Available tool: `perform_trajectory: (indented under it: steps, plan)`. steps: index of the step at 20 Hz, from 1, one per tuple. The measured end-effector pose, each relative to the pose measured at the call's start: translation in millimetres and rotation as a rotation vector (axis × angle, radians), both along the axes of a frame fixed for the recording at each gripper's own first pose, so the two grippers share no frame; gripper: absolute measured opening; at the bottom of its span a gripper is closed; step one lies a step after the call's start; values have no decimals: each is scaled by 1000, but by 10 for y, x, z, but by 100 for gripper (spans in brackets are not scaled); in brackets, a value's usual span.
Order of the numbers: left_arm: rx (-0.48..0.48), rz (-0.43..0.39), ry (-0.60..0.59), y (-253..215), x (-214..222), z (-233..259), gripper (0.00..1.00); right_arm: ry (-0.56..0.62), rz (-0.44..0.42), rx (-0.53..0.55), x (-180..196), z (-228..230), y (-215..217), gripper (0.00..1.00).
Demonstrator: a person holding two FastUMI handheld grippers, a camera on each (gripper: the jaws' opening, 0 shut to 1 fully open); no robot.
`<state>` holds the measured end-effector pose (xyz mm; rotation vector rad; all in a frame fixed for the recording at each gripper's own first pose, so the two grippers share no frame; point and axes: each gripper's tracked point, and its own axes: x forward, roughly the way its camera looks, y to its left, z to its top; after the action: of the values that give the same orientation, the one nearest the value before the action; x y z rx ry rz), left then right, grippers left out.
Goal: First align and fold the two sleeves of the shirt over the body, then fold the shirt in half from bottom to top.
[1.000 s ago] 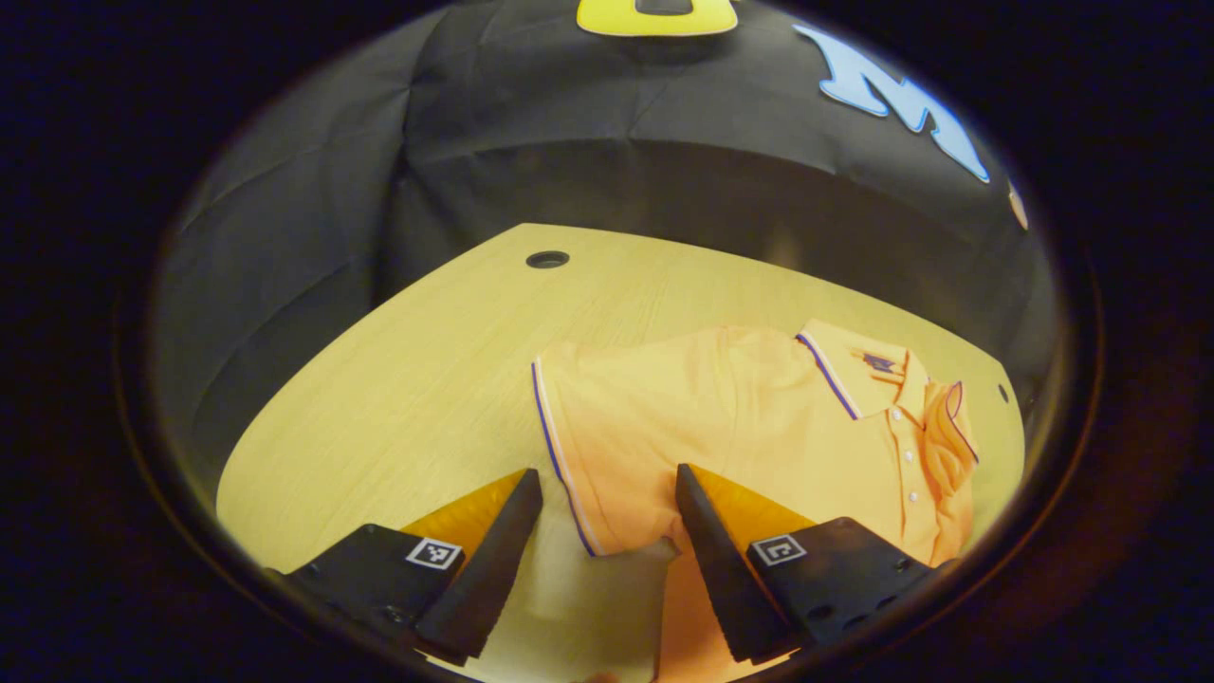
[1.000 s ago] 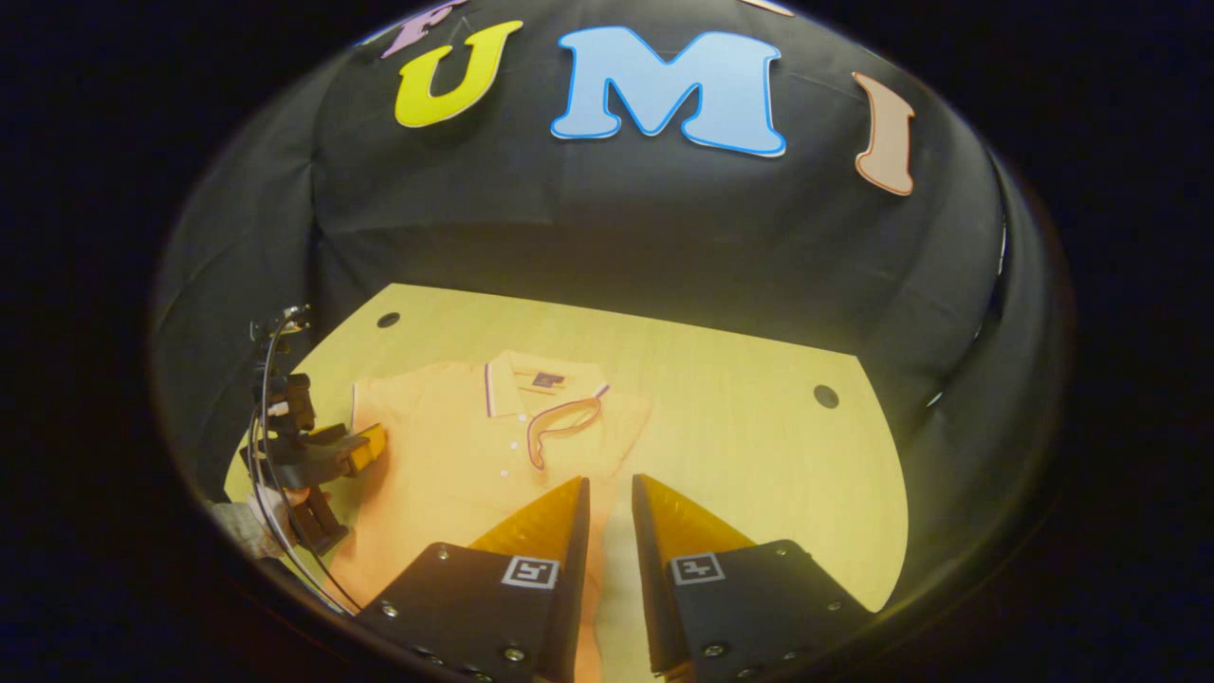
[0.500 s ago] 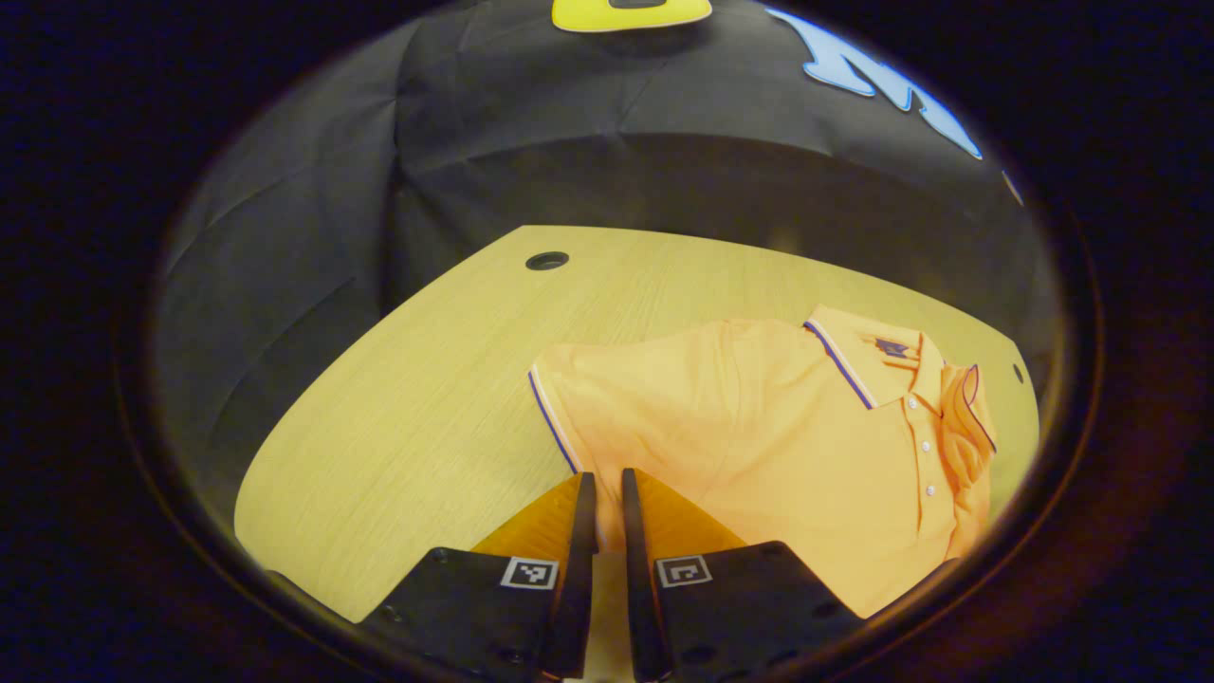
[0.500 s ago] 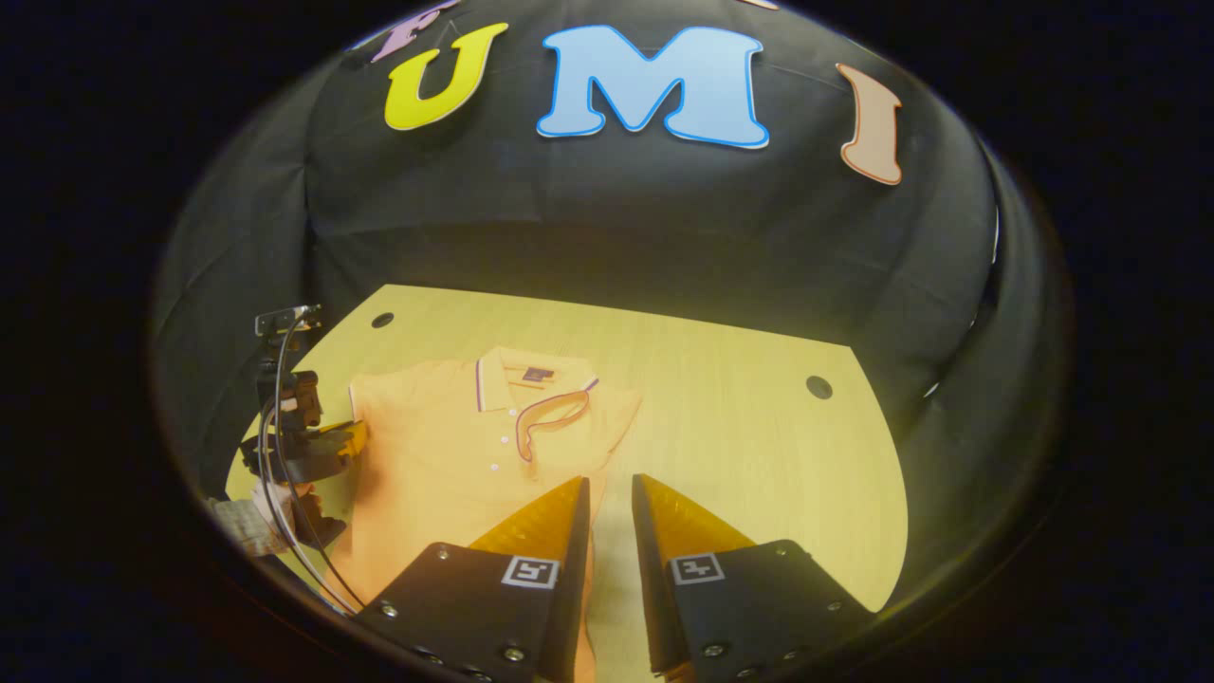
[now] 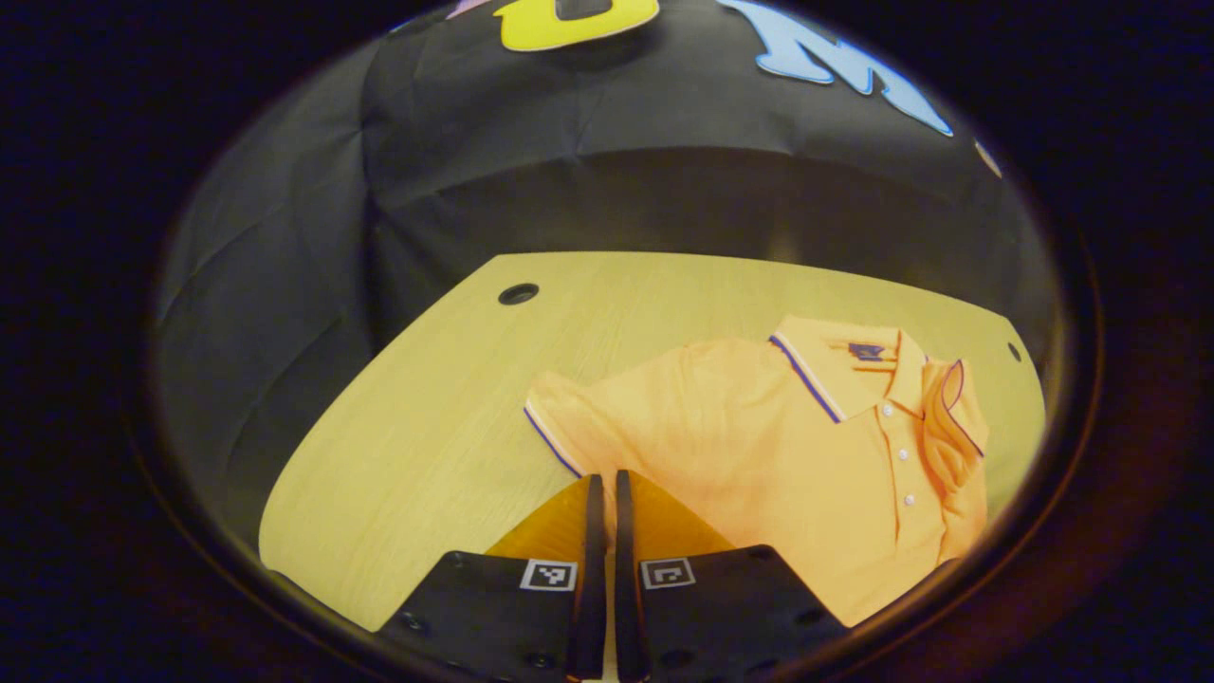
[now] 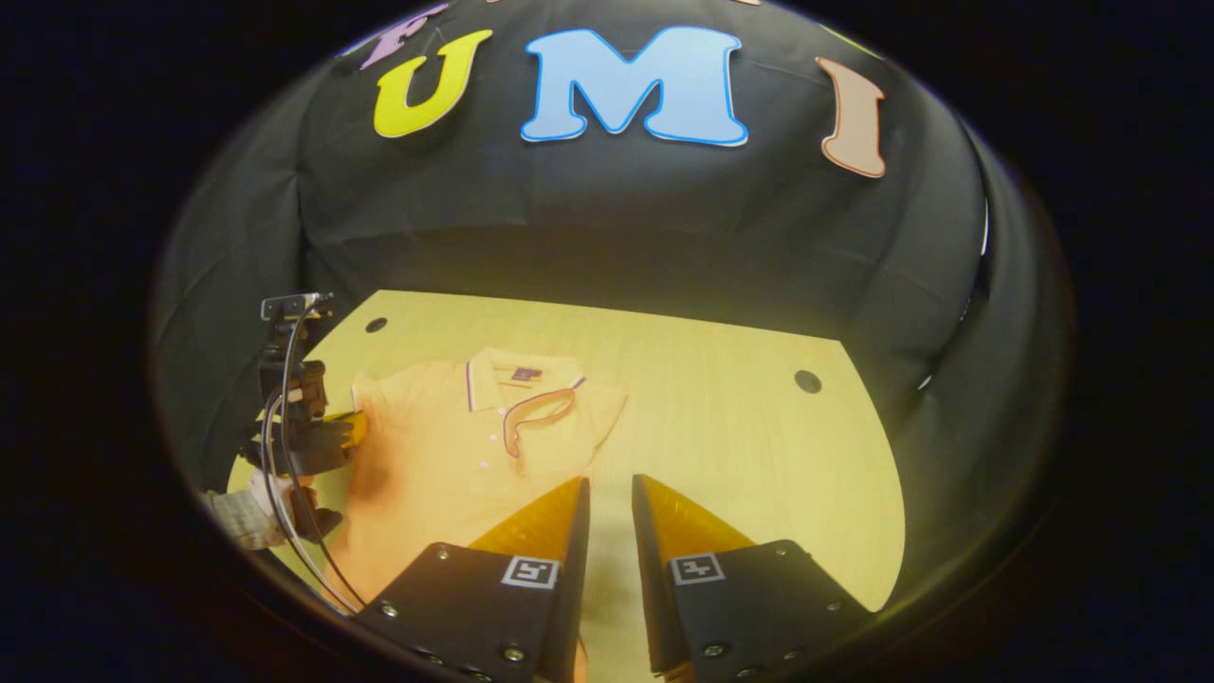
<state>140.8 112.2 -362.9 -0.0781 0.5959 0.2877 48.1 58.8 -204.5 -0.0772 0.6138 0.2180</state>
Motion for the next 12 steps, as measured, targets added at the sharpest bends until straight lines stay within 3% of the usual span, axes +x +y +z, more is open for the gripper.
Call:
perform_trajectory:
  steps: [7, 12]
  plan:
    - [27, -206, -114, -1011, 301, 637, 11, -5, -46, 17, -110, 20, -224, 28]
    - [31, -314, -103, -1657, 318, 610, 11, -3, -127, 27, -302, 3, -566, 28]
